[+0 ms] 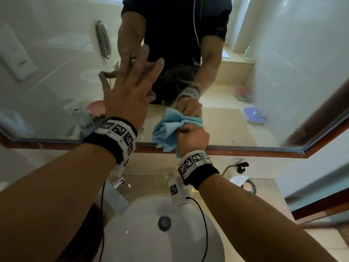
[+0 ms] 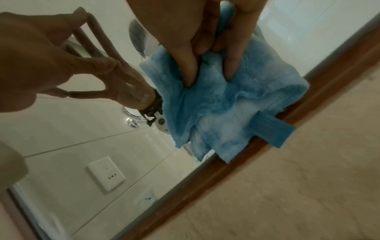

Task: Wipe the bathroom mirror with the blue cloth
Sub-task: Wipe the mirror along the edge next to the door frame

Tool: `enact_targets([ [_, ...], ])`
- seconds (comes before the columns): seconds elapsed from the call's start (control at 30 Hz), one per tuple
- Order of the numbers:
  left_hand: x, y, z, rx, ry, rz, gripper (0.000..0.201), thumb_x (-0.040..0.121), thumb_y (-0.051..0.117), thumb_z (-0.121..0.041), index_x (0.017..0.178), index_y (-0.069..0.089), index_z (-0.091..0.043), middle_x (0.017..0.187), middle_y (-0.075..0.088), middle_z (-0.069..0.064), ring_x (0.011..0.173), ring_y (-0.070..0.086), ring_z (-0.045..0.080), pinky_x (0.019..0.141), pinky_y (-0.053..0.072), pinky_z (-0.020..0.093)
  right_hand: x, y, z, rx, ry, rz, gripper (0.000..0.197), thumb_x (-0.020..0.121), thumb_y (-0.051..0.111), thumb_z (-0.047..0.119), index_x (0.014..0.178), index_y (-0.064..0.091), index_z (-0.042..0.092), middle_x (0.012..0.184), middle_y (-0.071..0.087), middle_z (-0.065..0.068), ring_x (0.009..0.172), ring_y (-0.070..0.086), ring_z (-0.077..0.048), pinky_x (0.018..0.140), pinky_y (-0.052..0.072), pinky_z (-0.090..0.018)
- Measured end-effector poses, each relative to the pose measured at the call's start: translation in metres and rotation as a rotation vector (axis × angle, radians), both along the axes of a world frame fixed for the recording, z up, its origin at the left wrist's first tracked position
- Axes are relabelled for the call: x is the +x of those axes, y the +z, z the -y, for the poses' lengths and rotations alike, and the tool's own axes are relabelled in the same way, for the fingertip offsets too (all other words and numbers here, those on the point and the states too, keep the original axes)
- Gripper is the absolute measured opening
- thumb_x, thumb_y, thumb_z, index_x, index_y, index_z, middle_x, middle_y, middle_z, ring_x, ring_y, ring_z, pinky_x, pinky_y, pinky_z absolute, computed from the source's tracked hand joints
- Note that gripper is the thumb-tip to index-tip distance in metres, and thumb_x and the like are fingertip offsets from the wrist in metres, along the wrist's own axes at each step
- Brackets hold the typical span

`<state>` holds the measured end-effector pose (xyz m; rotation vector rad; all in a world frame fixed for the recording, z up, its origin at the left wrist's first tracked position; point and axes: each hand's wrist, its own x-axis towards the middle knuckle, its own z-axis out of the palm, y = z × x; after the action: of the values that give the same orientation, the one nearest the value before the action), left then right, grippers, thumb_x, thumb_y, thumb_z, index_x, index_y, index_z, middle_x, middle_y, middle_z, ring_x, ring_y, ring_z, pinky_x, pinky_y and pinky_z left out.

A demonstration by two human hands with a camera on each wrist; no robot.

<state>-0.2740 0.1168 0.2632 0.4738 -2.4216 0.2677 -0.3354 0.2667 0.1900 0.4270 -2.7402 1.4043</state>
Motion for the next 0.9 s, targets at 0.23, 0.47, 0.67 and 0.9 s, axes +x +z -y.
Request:
enact_targets([
  [0.23, 0.006, 0.004, 0.008, 0.014, -0.1, 0.018, 0.087, 0.089, 0.063, -0.029, 0.152, 0.006, -0.046, 0.165, 0.0, -0.007, 0.152, 0.003, 0.028, 0.103, 0.021, 0.076, 0.006, 0.056, 0.035, -0.076, -0.059, -0.175, 0.021, 0.085, 0.067, 0.041, 0.084, 0.078, 0.023, 0.087, 0.076, 0.005, 0.085, 0.067, -0.018, 0.068, 0.037, -0.018],
  [0.47, 0.011, 0.006, 0.011, 0.064, -0.178, -0.009, 0.073, 0.091, 0.053, -0.039, 0.152, 0.013, -0.044, 0.165, 0.005, -0.007, 0.151, 0.007, 0.028, 0.104, 0.022, 0.071, 0.008, 0.055, 0.046, -0.087, -0.086, -0.266, 0.019, 0.083, 0.07, 0.035, 0.074, 0.076, 0.019, 0.078, 0.074, 0.003, 0.074, 0.065, -0.018, 0.06, 0.027, -0.017],
  [0.67, 0.012, 0.007, 0.009, 0.104, -0.166, 0.013, 0.07, 0.09, 0.045, -0.038, 0.153, 0.014, -0.044, 0.165, 0.001, -0.008, 0.152, 0.002, 0.025, 0.107, 0.019, 0.072, 0.019, 0.014, 0.05, -0.052, -0.006, -0.182, 0.013, 0.083, 0.072, 0.027, 0.079, 0.078, 0.015, 0.082, 0.075, -0.002, 0.07, 0.059, -0.013, 0.057, 0.03, -0.009],
  [0.9, 0.006, -0.004, 0.014, -0.059, -0.094, -0.062, 0.085, 0.09, 0.064, -0.012, 0.152, 0.015, -0.045, 0.164, 0.007, -0.011, 0.151, 0.012, 0.023, 0.104, 0.03, 0.07, 0.02, -0.046, 0.059, 0.02, 0.003, -0.059, 0.013, 0.083, 0.068, 0.024, 0.085, 0.078, 0.016, 0.087, 0.075, -0.005, 0.085, 0.067, -0.024, 0.068, 0.039, -0.02],
])
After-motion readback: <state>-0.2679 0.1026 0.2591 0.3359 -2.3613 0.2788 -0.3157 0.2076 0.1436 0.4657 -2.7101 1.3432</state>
